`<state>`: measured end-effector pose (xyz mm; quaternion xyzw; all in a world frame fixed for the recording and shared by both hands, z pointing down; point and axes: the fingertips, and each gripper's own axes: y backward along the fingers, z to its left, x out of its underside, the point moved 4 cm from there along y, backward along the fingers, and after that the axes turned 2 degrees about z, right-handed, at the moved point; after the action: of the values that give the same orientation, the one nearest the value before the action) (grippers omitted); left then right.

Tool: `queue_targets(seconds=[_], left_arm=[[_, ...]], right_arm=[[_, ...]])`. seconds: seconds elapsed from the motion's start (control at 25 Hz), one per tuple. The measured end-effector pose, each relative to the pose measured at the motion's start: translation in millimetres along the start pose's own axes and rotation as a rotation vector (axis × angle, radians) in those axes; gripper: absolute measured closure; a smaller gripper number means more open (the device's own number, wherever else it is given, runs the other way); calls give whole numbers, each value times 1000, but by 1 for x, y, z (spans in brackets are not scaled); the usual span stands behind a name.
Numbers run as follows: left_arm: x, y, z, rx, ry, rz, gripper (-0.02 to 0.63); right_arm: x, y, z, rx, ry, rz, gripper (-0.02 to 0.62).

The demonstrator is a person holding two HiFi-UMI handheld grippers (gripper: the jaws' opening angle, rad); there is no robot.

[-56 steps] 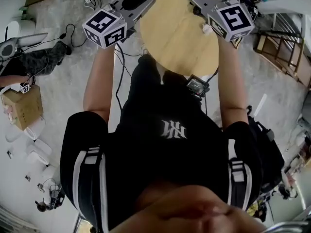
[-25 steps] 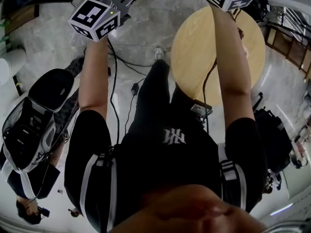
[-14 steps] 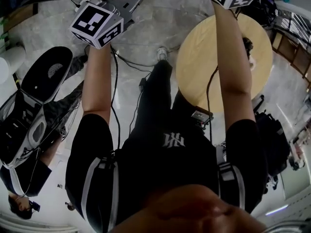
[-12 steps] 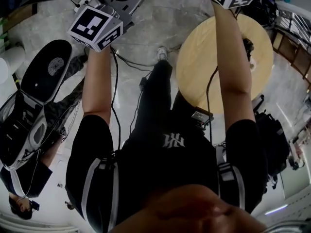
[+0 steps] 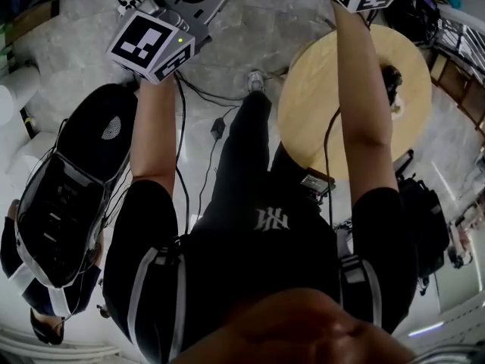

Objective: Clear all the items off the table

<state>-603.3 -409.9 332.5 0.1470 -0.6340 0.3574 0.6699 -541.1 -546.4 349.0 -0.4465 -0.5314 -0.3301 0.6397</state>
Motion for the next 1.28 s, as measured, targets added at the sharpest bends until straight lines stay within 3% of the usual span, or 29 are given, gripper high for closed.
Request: queue_targets(seconds=[0.48,0.84,1.28], left_arm=[[3,8,-8,-13,-18,15,594],[-23,31,-23,-35,-57,5,594],[-5,40,-31,-36,-53,33,594]], right_arm=[[9,-3,0,-26,-63,-47,250],[-14,1,-1,-25,-54,-66,256],[1,7,3,4,-66,-136,262]])
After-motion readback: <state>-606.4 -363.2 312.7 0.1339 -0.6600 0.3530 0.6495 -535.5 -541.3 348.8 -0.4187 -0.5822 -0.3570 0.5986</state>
